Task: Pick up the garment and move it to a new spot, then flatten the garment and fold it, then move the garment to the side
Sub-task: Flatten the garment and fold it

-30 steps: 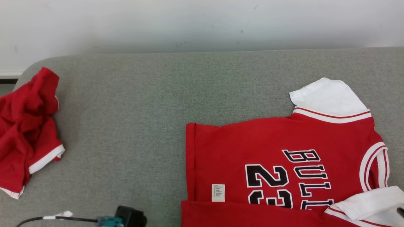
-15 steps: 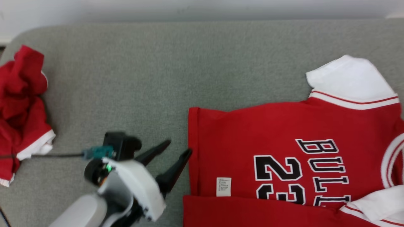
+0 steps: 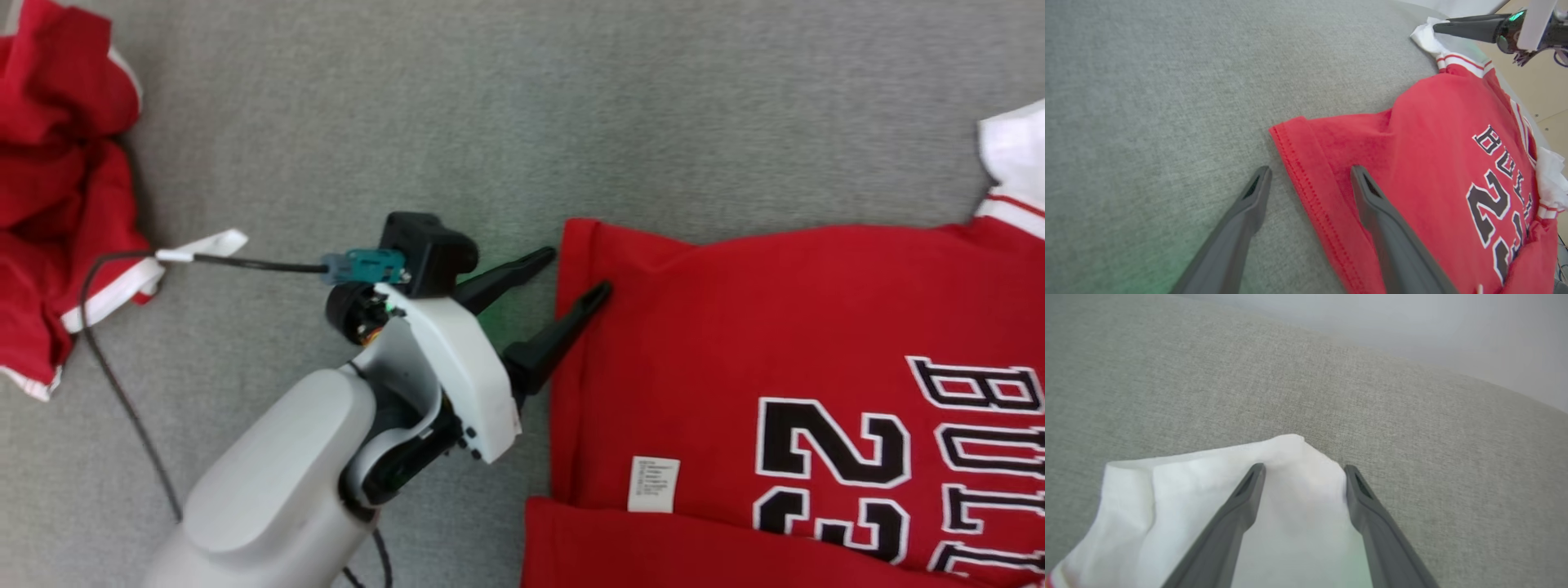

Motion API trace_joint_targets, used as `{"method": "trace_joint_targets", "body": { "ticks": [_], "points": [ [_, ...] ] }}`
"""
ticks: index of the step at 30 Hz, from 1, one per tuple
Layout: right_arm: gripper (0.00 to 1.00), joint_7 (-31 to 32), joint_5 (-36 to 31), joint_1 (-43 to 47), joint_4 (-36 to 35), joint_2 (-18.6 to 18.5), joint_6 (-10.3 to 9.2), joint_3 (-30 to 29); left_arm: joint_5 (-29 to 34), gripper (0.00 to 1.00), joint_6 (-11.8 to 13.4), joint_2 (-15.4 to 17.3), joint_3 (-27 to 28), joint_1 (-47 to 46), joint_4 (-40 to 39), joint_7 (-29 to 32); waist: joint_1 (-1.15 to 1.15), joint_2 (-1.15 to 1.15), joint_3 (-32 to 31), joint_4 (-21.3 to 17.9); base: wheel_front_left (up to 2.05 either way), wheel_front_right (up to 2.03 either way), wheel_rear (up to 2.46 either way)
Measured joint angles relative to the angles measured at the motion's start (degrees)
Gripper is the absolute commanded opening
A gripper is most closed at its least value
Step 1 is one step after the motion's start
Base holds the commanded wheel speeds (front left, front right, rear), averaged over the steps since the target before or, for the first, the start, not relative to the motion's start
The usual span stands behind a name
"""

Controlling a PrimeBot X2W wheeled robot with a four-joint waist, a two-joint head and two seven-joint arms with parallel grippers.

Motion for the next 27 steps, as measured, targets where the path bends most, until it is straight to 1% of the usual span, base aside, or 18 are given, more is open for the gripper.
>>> {"method": "trace_joint_targets", "body": {
  "ticks": [4,10,16,17,18,19,20,21,23,27],
  "points": [
    [1.00,1.1,-0.9,-2.2,3.7,0.0,0.00,0.6,0.2,1.00,-1.2,-1.2,-1.0,-1.7,1.9,-0.1,0.00,0.00,0.8,1.3,0.00,0.00,0.00],
    [1.00,3.8,-0.8,-3.1,5.7,-0.4,0.00,2.0,0.2,1.00,-1.9,-2.2,-1.9,-2.9,3.7,0.4,-0.01,0.00,0.2,0.8,0.00,0.00,0.00],
    [1.00,7.6,2.7,-2.9,5.8,-0.7,-0.02,3.8,-0.8,1.00,-2.8,-2.3,-2.7,-3.7,4.7,2.1,-0.01,0.00,-0.2,0.3,0.00,0.00,0.00],
    [0.90,8.1,3.0,-2.9,5.5,-0.7,-0.08,4.0,-1.0,1.00,-2.9,-2.3,-2.8,-3.8,4.7,2.1,-0.01,0.00,-0.2,0.3,0.00,0.00,0.00],
    [0.43,8.7,3.8,-2.9,5.1,-0.7,-0.10,4.3,-1.0,0.80,-2.9,-2.3,-2.9,-3.8,4.8,2.2,-0.01,0.00,-0.2,0.2,0.00,0.00,0.00],
    [0.08,9.0,4.5,-2.9,4.7,-0.6,-0.10,4.5,-1.0,0.53,-2.9,-2.5,-3.0,-3.9,4.9,2.3,-0.01,0.00,-0.3,0.2,0.00,0.00,0.00],
    [0.00,9.2,5.1,-2.8,4.4,-0.5,-0.10,4.8,-1.2,0.41,-2.9,-2.6,-3.0,-4.0,5.1,2.4,-0.01,0.00,-0.4,0.2,0.00,0.00,0.00],
    [0.00,9.4,5.7,-2.8,3.9,-0.4,-0.09,5.2,-1.3,0.00,-3.1,-2.7,-3.1,-4.1,5.2,2.4,-0.01,0.00,-0.4,0.1,0.00,0.00,0.00],
    [0.00,8.6,6.3,-2.8,3.4,-0.3,-0.09,5.6,-1.6,0.00,-3.3,-3.1,-3.1,-4.2,5.8,2.1,-0.01,0.00,-0.7,0.0,0.00,0.00,0.00],
    [0.00,4.6,6.3,-3.0,3.5,0.1,-0.05,5.1,-1.6,0.00,-2.6,-3.9,-2.1,-4.4,7.3,-0.5,0.00,0.00,-1.5,-0.1,0.00,0.00,0.00]
  ]
}}
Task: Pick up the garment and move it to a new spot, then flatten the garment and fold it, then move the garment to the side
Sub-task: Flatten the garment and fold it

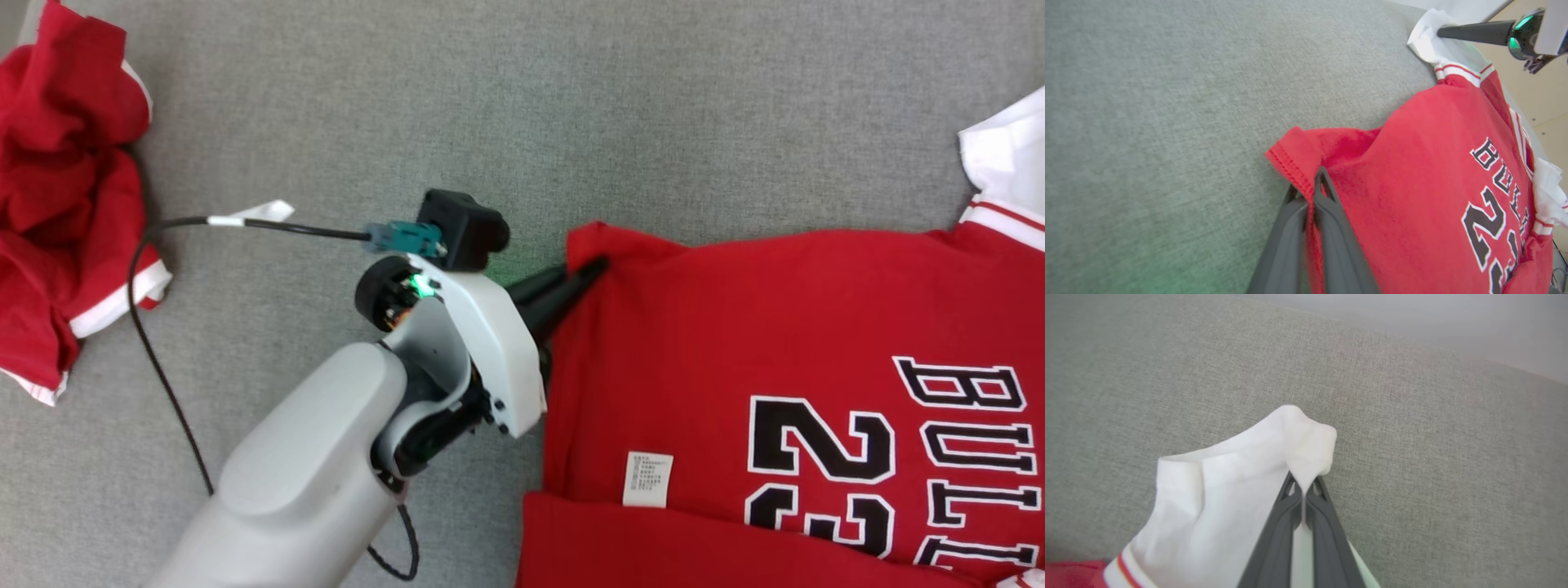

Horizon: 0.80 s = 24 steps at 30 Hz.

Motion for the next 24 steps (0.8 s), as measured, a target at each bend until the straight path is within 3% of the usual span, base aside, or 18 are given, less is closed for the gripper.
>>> {"method": "trace_joint_targets", "body": {
  "ticks": [7,14,24],
  "points": [
    [0.00,-9.0,-1.3,-3.5,1.7,-0.2,0.05,-1.4,0.0,0.00,1.5,0.1,3.1,-1.0,1.3,-4.1,0.00,0.00,-2.5,-0.4,0.00,0.00,0.00],
    [0.00,-13.8,0.2,-3.3,3.1,0.8,0.05,-1.7,-0.1,0.00,2.8,1.7,4.9,-0.3,1.0,-6.3,-0.01,0.00,-5.8,-2.0,0.00,0.00,0.00],
    [0.00,-21.3,8.9,19.0,-4.1,-2.7,0.05,-2.5,-1.1,0.00,6.1,4.1,5.0,13.4,-7.6,-9.5,-0.02,0.00,-12.2,-4.9,0.00,0.00,0.00]
  ]
}}
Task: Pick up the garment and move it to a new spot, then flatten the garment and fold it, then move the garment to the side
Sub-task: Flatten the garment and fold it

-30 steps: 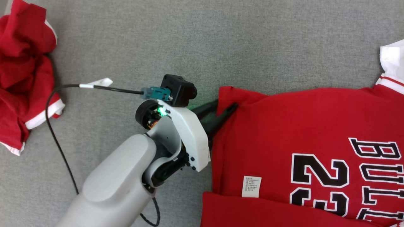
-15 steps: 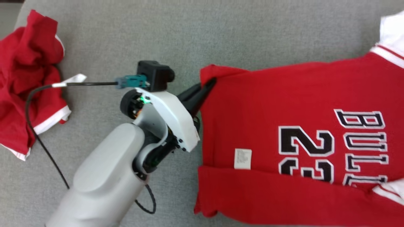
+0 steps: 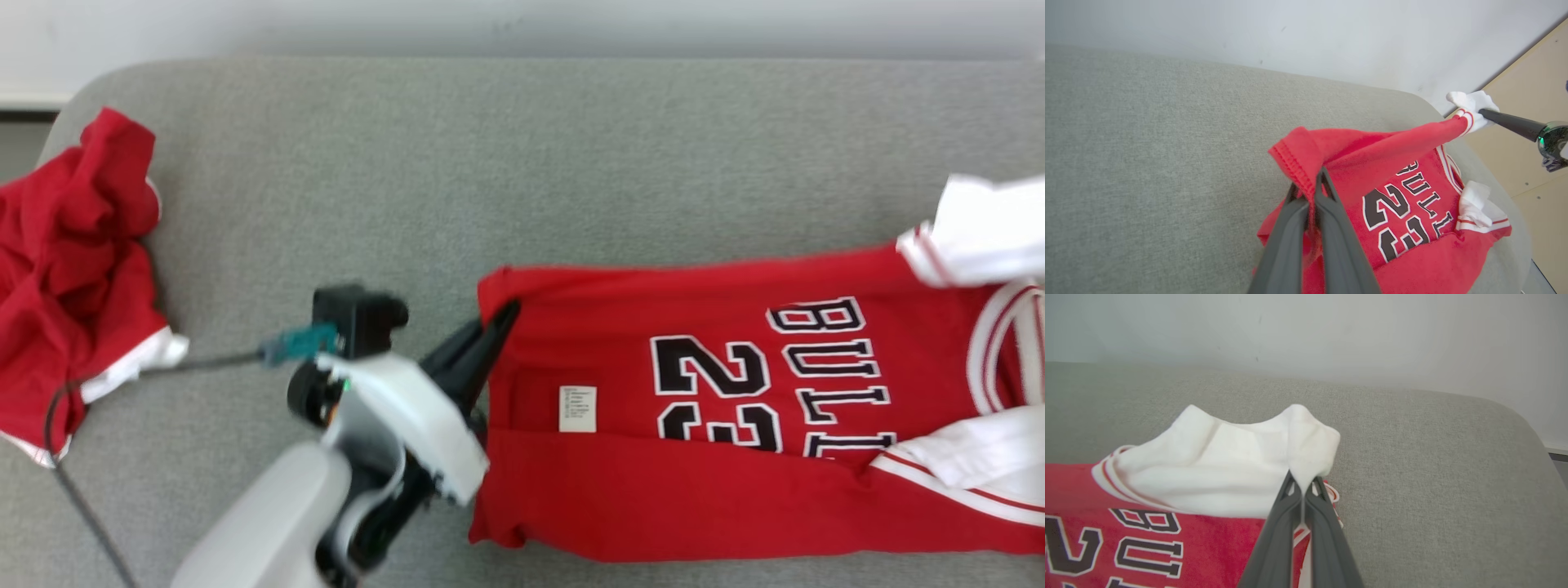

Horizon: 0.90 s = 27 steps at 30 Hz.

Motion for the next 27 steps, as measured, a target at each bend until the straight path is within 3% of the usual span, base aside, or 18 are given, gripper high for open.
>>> {"method": "trace_joint_targets", "body": {
  "ticks": [8,17,18,19,20,21,27],
  "points": [
    [0.00,-4.6,3.1,14.8,-5.1,1.8,0.00,-1.3,-2.7,0.00,3.5,2.0,0.0,12.6,-7.4,-1.6,-0.01,0.00,-3.1,-3.0,0.00,0.00,0.00],
    [0.00,-8.3,1.9,19.0,-3.4,4.2,0.00,0.4,-3.2,0.00,4.9,3.0,-1.0,16.8,-9.4,-1.2,-0.01,0.00,-3.8,-4.2,0.00,0.00,0.00],
    [0.37,-8.8,1.5,19.0,-2.9,4.2,0.00,0.3,-3.2,0.00,5.2,3.0,-0.9,16.9,-9.4,-1.3,-0.01,0.00,-3.9,-4.2,0.00,0.00,0.00],
    [0.89,-9.1,1.5,19.1,-2.5,4.3,0.00,0.4,-3.1,0.25,5.5,3.0,-0.8,17.1,-9.4,-1.5,0.00,0.00,-4.0,-4.3,0.00,0.00,0.00],
    [1.00,-9.1,1.4,19.4,-2.2,4.2,0.00,0.5,-3.0,0.74,5.6,3.2,-0.7,17.3,-9.4,-1.7,0.00,0.00,-4.0,-4.3,0.00,0.00,0.00],
    [1.00,-9.1,1.1,20.0,-1.9,4.1,0.00,0.5,-3.0,1.00,6.0,3.2,-0.7,17.6,-9.4,-1.7,0.00,0.00,-4.2,-4.3,0.00,0.00,0.00],
    [1.00,-11.0,0.2,22.3,-1.0,3.6,0.00,-1.9,-1.8,1.00,8.0,3.4,1.3,20.6,-9.3,-7.0,0.00,0.00,-5.2,-4.6,0.00,0.00,0.00]
  ]
}}
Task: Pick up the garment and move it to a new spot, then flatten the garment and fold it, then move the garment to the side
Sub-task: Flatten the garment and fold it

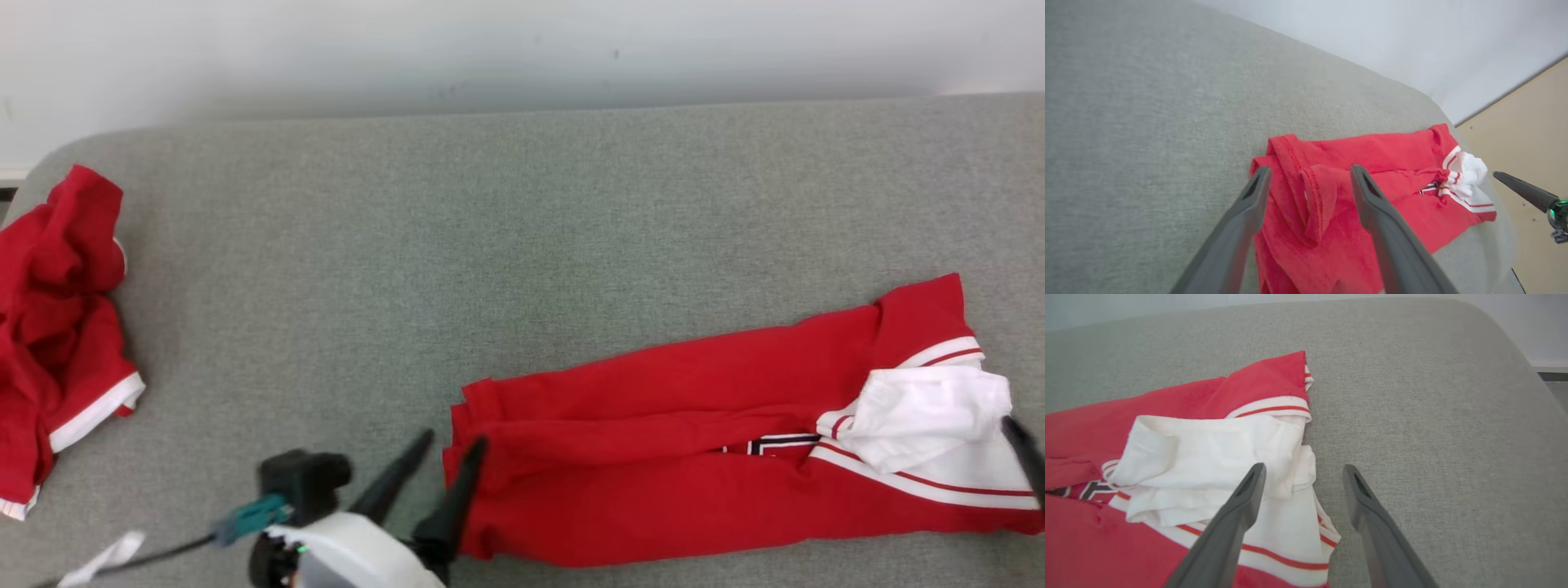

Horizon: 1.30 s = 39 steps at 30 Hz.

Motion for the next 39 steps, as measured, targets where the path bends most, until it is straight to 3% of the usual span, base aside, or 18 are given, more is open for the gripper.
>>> {"method": "trace_joint_targets", "body": {
  "ticks": [6,10,13,15,23,32,39],
  "points": [
    [1.00,-0.7,0.0,1.3,-0.4,2.5,0.00,-4.5,6.6,1.00,3.4,-1.5,2.9,4.5,0.6,-13.6,0.00,0.00,-1.7,-0.3,0.00,0.00,0.00],
    [1.00,1.0,-0.4,1.4,-0.1,4.3,0.00,-7.8,13.7,1.00,5.1,-2.2,4.5,7.0,1.9,-15.5,0.00,0.00,-2.8,0.2,0.00,0.00,0.00],
    [1.00,2.5,-1.5,1.4,0.1,5.2,0.00,-8.5,16.1,1.00,5.2,-4.4,6.7,8.4,0.9,-15.7,0.00,0.00,-3.1,0.7,0.00,0.00,0.00],
    [1.00,4.7,-3.3,1.2,0.7,6.5,0.00,-8.5,21.8,1.00,3.7,-7.0,9.2,10.1,-0.2,-15.8,0.00,0.00,-3.5,1.6,0.00,0.00,0.00],
    [1.00,8.1,-8.5,-2.6,6.4,7.9,0.00,-7.2,29.0,1.00,-2.8,-14.3,14.0,13.0,2.0,-15.8,0.00,0.00,-2.8,3.9,0.00,0.00,0.00],
    [1.00,10.2,-10.7,-4.6,12.2,6.1,0.01,-6.9,33.1,1.00,-7.8,-17.1,18.9,13.8,3.3,-15.8,0.00,0.00,-1.4,6.7,0.00,0.00,0.00],
    [1.00,10.9,-5.4,-5.9,12.6,6.1,-0.14,-4.2,34.8,1.00,-10.2,-18.1,21.0,14.0,3.5,-15.8,0.00,0.00,-0.4,7.3,0.00,0.00,0.00]
  ]
}}
